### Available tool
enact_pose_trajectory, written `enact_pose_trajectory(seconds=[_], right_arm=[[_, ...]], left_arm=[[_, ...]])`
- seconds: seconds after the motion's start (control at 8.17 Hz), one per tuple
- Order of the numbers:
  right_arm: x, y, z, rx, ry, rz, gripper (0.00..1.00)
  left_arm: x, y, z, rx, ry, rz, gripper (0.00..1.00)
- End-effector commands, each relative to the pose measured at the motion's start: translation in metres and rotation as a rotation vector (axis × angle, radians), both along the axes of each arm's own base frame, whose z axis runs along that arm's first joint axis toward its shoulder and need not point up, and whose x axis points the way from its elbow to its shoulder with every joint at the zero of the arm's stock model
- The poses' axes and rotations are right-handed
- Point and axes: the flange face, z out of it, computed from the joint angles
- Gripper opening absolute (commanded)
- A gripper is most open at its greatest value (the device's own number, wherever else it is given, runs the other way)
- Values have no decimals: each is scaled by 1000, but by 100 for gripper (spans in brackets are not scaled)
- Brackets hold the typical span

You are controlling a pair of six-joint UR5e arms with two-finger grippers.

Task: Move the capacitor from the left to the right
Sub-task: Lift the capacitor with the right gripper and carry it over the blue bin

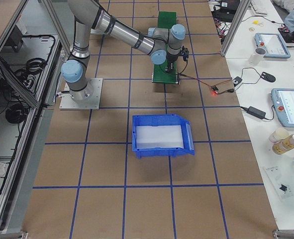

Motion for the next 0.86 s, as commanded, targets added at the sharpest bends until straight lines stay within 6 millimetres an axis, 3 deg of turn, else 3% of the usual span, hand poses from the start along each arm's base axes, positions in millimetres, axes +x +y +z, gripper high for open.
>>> enact_pose_trajectory(seconds=[0.0,0.12,0.37,0.49,0.61,0.73], right_arm=[[-39,-7,40,-5,62,-29,0],[-67,-11,64,-7,70,-33,0],[-170,-1,104,-8,147,37,0],[-226,6,106,-12,151,78,0],[-277,10,123,-37,191,113,0],[-321,14,130,-44,218,195,0]], left_arm=[[0,-1,-2,13,7,75,100],[-2,-1,-3,15,7,72,100],[0,0,-3,16,-2,65,100],[1,-1,-5,20,-4,72,100],[1,-1,-5,18,-2,72,100],[1,-1,-5,16,-3,65,100]])
